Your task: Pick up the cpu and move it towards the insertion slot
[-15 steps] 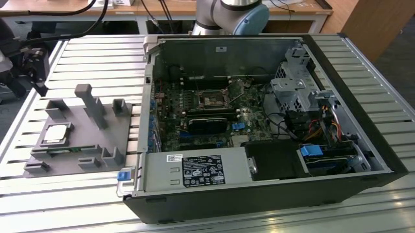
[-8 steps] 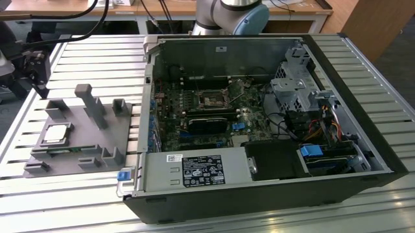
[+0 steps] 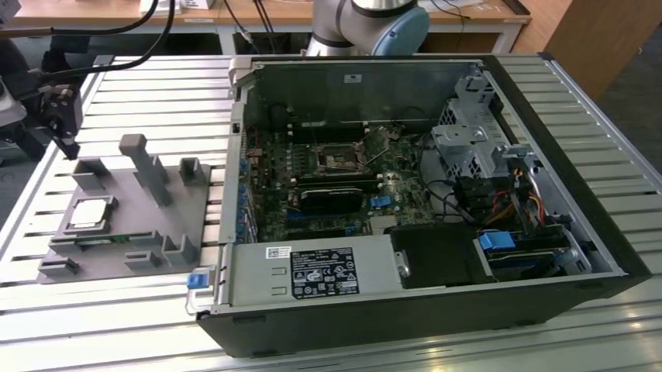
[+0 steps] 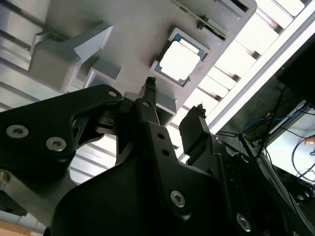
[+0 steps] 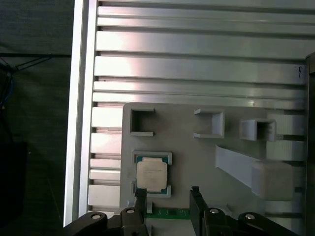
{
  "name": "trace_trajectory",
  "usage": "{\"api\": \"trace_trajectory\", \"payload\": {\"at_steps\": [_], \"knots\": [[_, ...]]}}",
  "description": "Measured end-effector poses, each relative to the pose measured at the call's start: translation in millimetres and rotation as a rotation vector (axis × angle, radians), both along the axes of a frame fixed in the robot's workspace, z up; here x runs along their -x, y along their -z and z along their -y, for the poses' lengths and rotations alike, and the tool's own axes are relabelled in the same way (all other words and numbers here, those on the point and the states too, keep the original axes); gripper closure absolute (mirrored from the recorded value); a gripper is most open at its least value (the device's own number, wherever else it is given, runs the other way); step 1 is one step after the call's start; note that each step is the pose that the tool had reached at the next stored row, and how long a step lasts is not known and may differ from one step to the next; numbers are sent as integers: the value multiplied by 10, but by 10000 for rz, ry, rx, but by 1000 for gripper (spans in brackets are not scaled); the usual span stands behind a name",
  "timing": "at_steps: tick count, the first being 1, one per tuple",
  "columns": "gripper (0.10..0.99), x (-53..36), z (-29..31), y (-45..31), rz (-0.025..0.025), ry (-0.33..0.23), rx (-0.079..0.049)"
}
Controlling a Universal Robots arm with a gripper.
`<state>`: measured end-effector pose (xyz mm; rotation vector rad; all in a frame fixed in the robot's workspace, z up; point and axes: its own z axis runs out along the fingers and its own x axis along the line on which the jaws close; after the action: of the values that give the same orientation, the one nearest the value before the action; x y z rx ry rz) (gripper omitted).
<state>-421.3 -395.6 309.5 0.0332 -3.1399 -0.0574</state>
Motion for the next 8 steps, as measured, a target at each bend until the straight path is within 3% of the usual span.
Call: {"api": "trace_trajectory", "payload": {"at_steps": [8], "knots": [[612,0,1,29,0,0,0]]}}
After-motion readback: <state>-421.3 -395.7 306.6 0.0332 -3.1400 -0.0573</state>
